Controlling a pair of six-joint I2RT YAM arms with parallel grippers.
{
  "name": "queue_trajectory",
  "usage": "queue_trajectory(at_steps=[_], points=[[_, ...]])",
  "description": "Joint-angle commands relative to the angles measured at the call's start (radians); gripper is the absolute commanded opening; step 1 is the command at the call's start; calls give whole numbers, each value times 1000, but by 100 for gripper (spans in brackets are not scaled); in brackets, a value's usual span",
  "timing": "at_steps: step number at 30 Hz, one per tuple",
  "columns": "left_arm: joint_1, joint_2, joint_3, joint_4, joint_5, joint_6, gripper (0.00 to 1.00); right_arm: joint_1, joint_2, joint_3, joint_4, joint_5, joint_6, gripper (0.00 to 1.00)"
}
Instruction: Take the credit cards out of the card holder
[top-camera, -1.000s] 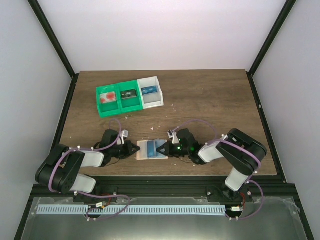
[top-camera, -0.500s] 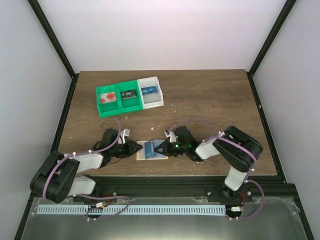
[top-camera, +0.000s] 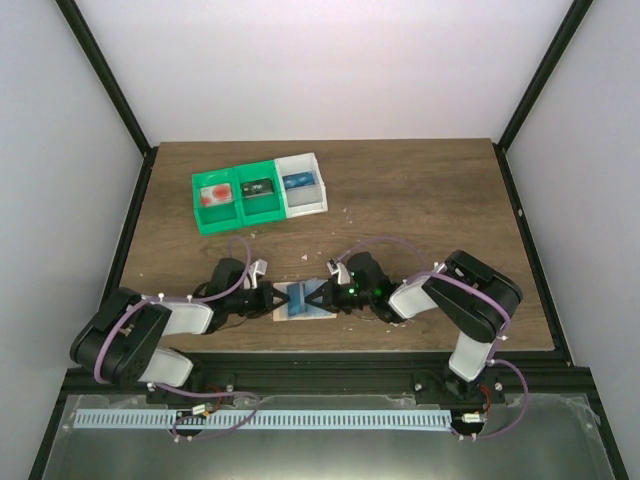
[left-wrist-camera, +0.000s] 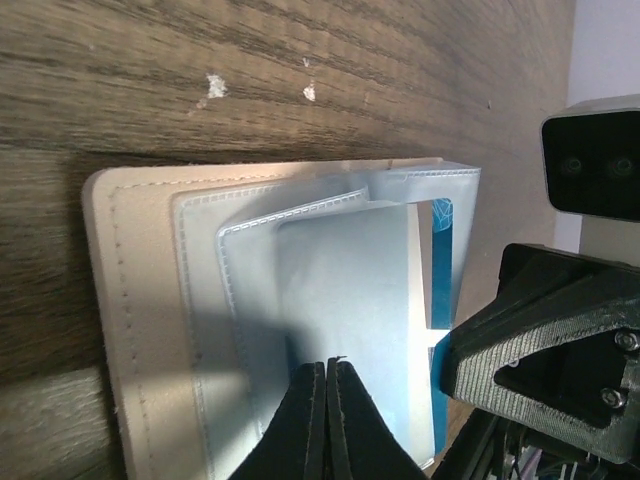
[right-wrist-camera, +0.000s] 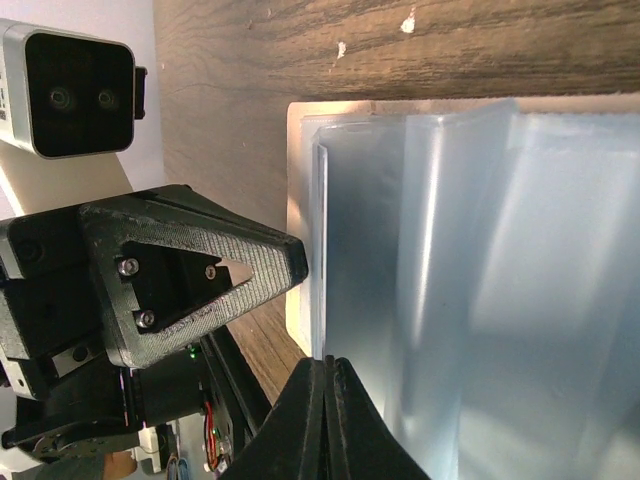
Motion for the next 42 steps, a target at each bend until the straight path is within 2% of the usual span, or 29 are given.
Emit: queue_trajectory(at_steps=[1,12,24,32,42], points=[[-7,40,-3,123,31,0,0,4,9,14,19,-2,5,1],[-10,51,53,-187,-208,143,0,-15,-10,33,-86,22,-93,0],[-11,63,53,-167,-183,125,0,-29,-62,27,-162,50,-165,0],[-16,76,43,-126,-141,105,0,-31,-26,32,-112,2,-136,0],[-16,48,57,-159,-143,102,1,-31,-144,10,-251,102,-243,1]])
